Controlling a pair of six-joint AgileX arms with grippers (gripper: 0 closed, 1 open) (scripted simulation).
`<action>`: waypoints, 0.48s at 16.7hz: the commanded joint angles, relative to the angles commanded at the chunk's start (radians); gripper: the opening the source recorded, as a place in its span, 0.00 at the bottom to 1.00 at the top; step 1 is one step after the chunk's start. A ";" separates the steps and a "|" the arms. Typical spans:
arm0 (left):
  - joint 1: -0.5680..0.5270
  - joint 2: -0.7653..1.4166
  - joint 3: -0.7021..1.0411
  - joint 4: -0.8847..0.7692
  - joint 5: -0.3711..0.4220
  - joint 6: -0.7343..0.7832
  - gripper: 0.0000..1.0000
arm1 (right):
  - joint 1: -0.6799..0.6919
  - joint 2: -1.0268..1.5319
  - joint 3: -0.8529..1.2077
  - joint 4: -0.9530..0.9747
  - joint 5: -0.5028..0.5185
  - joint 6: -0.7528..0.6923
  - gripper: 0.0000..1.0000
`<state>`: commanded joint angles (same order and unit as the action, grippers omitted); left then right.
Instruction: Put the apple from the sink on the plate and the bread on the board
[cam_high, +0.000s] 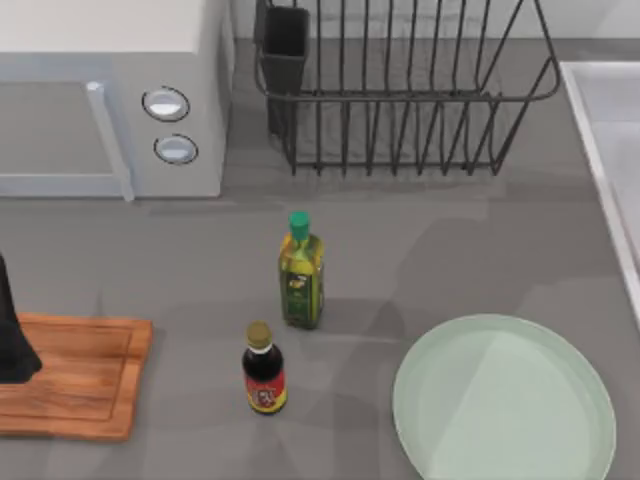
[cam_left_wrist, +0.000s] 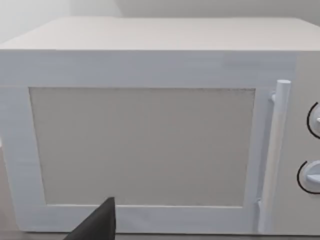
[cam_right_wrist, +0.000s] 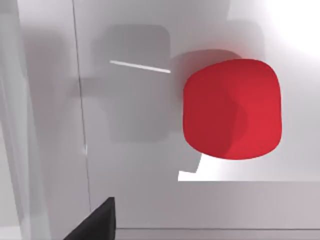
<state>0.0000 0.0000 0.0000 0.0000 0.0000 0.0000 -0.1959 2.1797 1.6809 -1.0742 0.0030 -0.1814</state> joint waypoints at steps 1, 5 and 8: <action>0.000 0.000 0.000 0.000 0.000 0.000 1.00 | 0.000 0.012 -0.014 0.024 0.000 0.000 1.00; 0.000 0.000 0.000 0.000 0.000 0.000 1.00 | -0.002 0.091 -0.096 0.202 0.001 0.002 1.00; 0.000 0.000 0.000 0.000 0.000 0.000 1.00 | -0.004 0.143 -0.148 0.298 0.001 0.002 1.00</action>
<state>0.0000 0.0000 0.0000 0.0000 0.0000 0.0000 -0.1998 2.3227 1.5328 -0.7758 0.0043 -0.1791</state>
